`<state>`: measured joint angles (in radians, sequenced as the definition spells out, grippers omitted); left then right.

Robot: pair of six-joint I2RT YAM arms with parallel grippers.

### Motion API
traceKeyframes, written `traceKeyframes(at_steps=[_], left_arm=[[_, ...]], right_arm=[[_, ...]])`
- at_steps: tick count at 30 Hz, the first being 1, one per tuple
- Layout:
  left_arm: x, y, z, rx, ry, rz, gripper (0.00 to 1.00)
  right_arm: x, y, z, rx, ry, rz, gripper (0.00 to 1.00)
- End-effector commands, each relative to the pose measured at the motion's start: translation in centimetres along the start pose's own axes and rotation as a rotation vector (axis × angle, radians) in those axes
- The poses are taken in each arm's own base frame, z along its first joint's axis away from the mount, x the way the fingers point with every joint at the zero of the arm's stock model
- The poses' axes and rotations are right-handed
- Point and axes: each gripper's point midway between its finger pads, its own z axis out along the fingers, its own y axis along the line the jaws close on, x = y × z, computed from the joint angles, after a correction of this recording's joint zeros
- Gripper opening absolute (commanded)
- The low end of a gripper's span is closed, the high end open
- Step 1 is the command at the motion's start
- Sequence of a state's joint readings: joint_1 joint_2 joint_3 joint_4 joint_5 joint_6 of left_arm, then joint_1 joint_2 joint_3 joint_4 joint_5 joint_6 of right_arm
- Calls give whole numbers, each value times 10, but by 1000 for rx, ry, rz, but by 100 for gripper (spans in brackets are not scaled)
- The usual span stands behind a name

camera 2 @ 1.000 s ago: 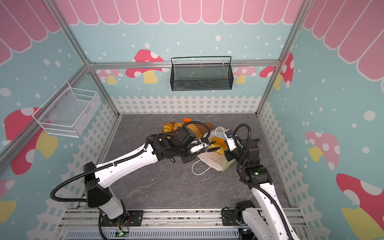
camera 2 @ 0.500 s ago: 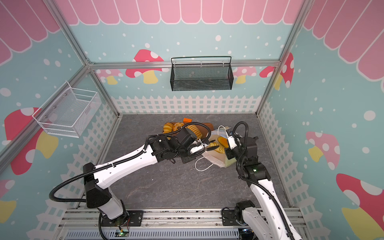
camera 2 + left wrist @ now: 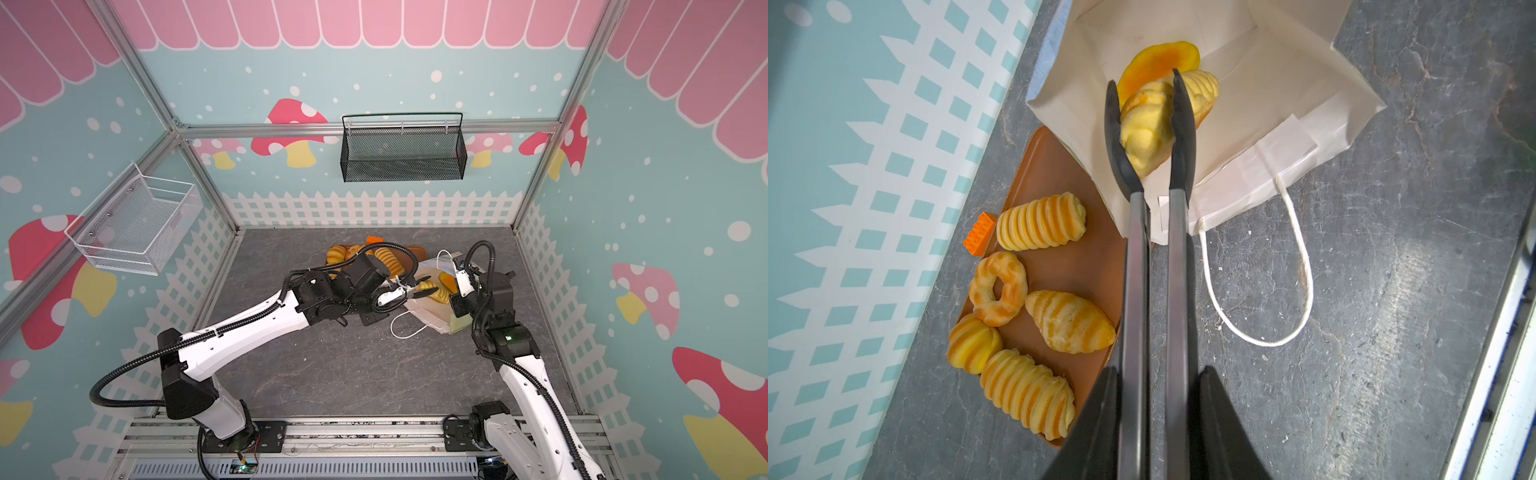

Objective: Take the fake bread out of the paper bag
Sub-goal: 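Lift the ridged bread with the left tongs out of the bag over the tray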

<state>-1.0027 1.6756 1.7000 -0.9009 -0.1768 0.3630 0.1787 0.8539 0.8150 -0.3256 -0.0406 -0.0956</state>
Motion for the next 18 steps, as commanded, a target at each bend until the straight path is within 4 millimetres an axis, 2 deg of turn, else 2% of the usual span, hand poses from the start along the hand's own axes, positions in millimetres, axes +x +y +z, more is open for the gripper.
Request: traceKeyframes(at_steps=[1, 9, 13, 18], left_arm=[[-24, 17, -26, -59, -99, -15, 0], [-27, 29, -46, -91, -137, -28, 0], [-28, 33, -50, -97, -144, -33, 0], [-28, 40, -54, -108, -153, -41, 0]], right_arm=[[-11, -5, -1, 20, -17, 14, 0], [-8, -12, 13, 53, 26, 31, 0], [-10, -11, 16, 46, 18, 35, 0], [-3, -13, 21, 57, 44, 40, 0]])
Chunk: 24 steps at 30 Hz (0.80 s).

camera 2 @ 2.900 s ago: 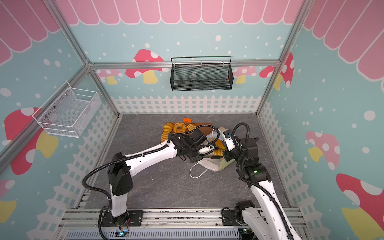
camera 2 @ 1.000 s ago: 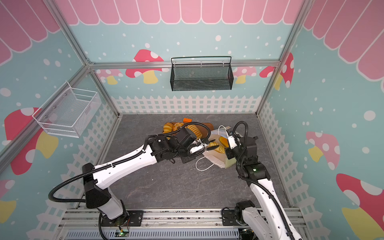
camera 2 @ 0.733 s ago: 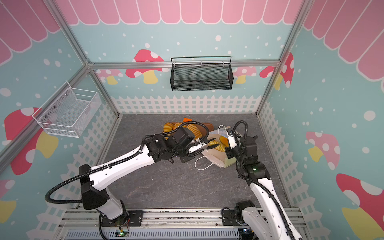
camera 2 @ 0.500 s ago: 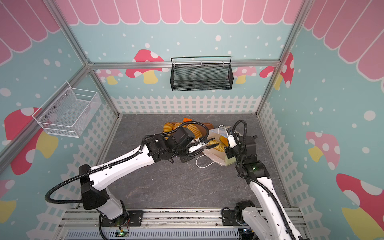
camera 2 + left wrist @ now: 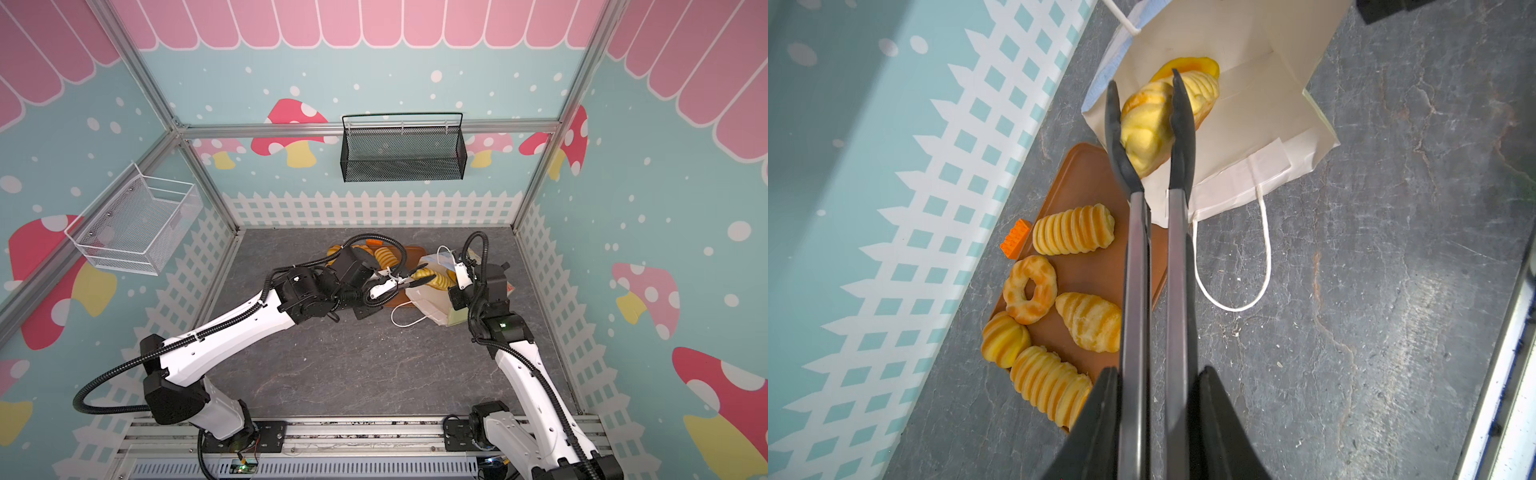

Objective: Take the fake bread out of the paper bag
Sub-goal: 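Lift the ridged bread with the left tongs out of the bag over the tray, then lower the ridged bread onto the tray and open the left tongs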

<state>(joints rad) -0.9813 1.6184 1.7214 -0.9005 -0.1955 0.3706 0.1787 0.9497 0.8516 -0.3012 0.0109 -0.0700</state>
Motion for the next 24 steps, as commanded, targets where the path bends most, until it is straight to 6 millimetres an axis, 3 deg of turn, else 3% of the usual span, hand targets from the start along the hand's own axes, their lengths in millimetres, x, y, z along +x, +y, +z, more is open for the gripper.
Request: traceKeyframes(at_steps=[1, 17, 24], left_arm=[[-22, 21, -26, -56, -99, -21, 0], [-9, 52, -68, -105, -154, -94, 0], [5, 74, -67, -109, -161, -200, 0]], right_arm=[[-3, -4, 2, 24, 3, 17, 0], [0, -7, 23, 35, 51, 33, 0], [2, -7, 28, 33, 62, 28, 0]])
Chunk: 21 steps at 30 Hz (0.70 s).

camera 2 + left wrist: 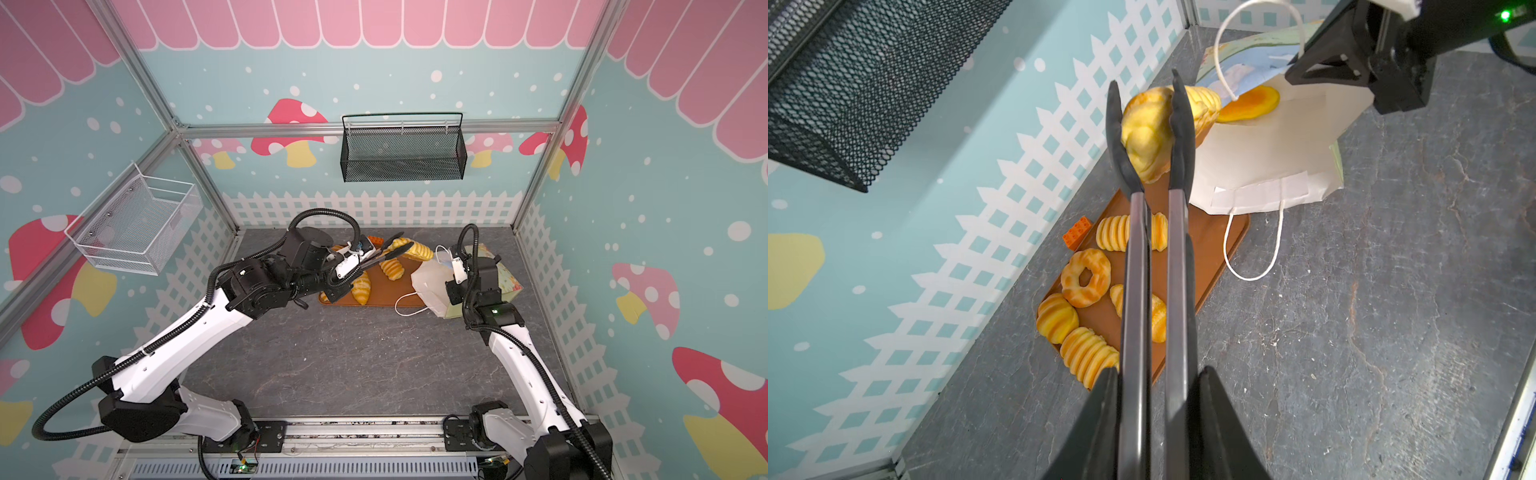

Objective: Take the fake bread out of the paper bag
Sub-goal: 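Lower the ridged bread onto the tray and open the left tongs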

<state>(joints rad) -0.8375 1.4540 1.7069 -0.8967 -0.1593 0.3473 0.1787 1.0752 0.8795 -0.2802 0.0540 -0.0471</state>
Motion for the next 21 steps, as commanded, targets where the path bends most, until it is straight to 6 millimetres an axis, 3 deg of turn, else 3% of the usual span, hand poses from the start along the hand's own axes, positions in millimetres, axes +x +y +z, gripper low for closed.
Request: traceKeyframes(at_steps=[1, 10, 21], left_arm=[[-2, 12, -2, 4, -48, -86, 0], [28, 34, 38, -6, 9, -241, 0], [31, 28, 82, 26, 20, -299, 0]], right_arm=[[-11, -2, -3, 8, -24, 6, 0], [-6, -4, -20, 23, -35, -14, 0], [-3, -7, -32, 37, -39, -30, 0]])
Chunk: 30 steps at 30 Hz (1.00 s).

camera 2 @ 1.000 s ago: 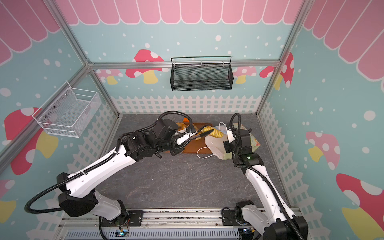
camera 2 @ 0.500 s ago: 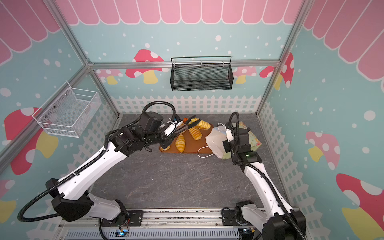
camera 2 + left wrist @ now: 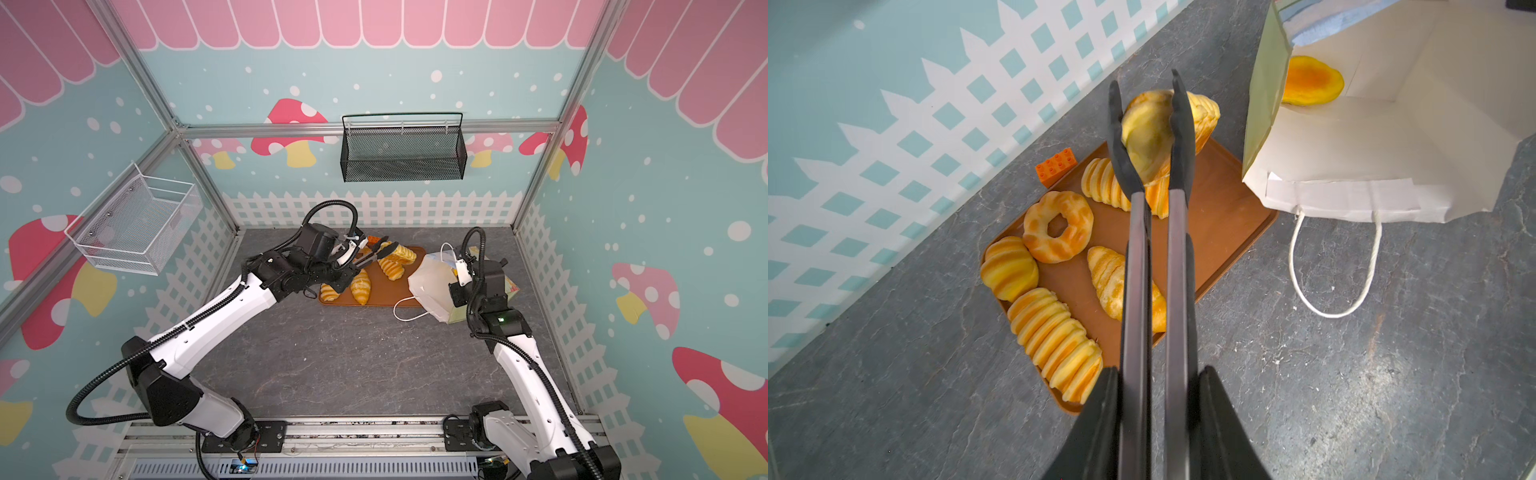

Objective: Take the fake bread out of the paper bag
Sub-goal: 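Lower the ridged bread onto the tray and open the left tongs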

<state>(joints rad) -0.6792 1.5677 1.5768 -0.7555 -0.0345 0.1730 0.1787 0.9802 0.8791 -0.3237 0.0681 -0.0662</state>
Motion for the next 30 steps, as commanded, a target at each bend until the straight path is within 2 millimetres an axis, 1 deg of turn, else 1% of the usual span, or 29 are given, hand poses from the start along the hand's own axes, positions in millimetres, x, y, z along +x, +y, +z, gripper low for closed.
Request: traceKeyframes(at_steps=[1, 6, 14, 23, 27, 30], left_arm=[[-21, 0, 5, 14, -87, -34, 0], [-22, -2, 18, 12, -82, -42, 0], [-20, -15, 36, -2, -88, -37, 0], [-13, -21, 66, -13, -73, -22, 0], [-6, -25, 77, -27, -63, 7, 0], [2, -28, 79, -32, -58, 22, 0]], right_arm=[[5, -2, -8, 16, 6, -15, 0], [8, -2, -11, 18, 19, -18, 0], [7, -5, -16, 31, 20, -28, 0], [14, -7, -22, 45, 47, -54, 0], [15, -7, -23, 45, 49, -50, 0], [14, -8, -24, 46, 48, -48, 0]])
